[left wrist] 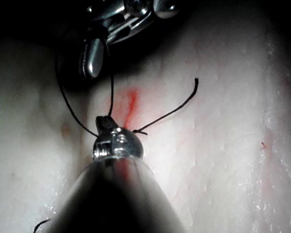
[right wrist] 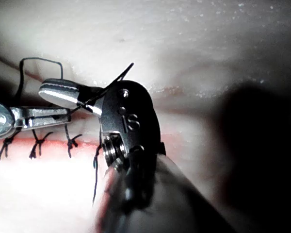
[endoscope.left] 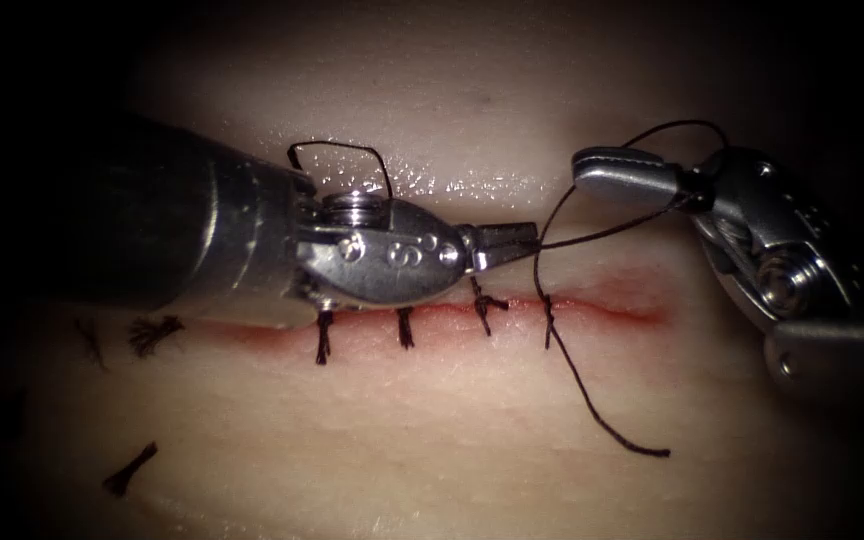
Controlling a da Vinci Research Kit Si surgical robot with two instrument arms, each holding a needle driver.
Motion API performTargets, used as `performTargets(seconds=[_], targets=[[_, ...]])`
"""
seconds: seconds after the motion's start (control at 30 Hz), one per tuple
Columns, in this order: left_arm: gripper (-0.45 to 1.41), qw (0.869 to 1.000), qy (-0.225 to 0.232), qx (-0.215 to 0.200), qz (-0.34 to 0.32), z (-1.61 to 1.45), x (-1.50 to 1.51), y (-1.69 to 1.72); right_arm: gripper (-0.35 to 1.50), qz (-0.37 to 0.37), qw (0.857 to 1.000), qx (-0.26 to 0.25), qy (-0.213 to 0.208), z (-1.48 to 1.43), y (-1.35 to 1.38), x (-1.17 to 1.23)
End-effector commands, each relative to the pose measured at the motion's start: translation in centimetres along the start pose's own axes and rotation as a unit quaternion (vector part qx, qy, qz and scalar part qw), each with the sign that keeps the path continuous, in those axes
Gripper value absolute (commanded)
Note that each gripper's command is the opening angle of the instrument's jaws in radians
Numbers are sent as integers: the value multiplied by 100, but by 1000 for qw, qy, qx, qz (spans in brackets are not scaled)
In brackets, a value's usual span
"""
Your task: Wound Closure
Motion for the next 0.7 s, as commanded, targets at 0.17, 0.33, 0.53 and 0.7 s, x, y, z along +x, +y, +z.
performTargets(seconds=[0.17, 0.33, 0.53, 0.7], targets=[[-45, 1000, -1, -7, 2, 15, -5, -11, -35, -26, 991, 108, -73, 20, -1, -1], [-45, 1000, 0, -12, 3, 14, -7, -18, -35, -81, 963, 198, -166, 26, -10, 1], [-45, 1000, -2, -14, 3, 18, -9, -25, -35, -146, 911, 275, -272, 34, -24, -2], [-45, 1000, -4, -12, 3, 22, -7, -22, -35, -191, 871, 310, -330, 36, -26, -1]])
